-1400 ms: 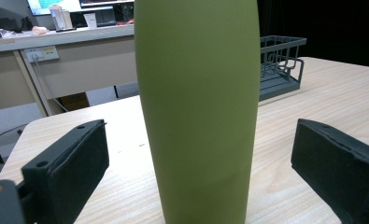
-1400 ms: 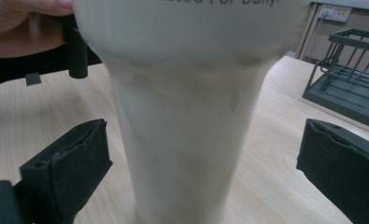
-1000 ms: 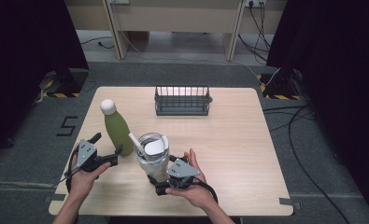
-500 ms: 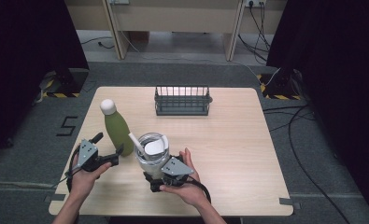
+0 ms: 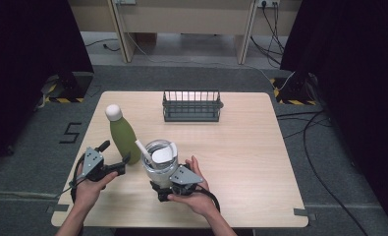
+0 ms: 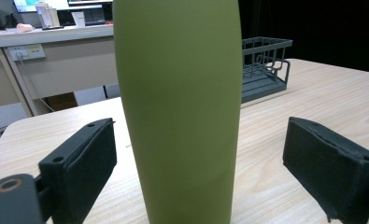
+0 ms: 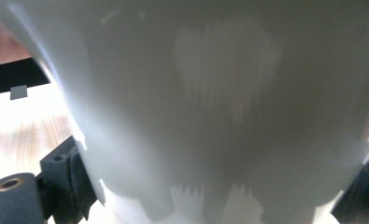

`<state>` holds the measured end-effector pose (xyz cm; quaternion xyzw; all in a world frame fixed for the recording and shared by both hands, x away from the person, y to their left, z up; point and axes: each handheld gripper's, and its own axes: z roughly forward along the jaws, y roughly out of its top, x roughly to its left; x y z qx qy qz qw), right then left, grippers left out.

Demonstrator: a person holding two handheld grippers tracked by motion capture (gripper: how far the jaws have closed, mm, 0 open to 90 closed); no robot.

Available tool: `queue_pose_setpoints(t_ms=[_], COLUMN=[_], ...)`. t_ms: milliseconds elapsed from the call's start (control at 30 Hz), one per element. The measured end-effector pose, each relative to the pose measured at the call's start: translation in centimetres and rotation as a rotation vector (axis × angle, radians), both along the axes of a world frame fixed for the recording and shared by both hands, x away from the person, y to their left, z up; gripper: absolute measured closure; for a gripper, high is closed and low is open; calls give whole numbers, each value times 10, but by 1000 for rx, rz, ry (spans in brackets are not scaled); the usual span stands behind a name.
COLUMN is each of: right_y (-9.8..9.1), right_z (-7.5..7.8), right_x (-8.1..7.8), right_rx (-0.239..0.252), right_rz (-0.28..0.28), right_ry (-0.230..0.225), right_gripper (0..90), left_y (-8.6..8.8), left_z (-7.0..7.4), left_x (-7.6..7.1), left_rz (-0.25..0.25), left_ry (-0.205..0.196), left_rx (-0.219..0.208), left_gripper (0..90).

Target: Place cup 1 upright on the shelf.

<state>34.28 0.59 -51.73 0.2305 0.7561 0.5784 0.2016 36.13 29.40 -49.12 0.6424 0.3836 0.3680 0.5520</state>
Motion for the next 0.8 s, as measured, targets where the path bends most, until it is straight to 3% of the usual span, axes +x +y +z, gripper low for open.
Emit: queue_pose_setpoints(t_ms=[567,667,800], right_y=[-2,-3,0], right_z=[1,1,-1], right_x=[-1,-1,-4], right_rx=[4,12,17], right_rz=[15,7,-17], right_ry=[-13,2,-20], right_gripper=[106,105,100], left_y=[2,1,2], left_z=[-1,-1,-2], left_x=[-1,0,0], left_rz=[10,5,3], left_ry=[7,7,10], left_rx=[-21,-19,-18], left_gripper=[103,103,103])
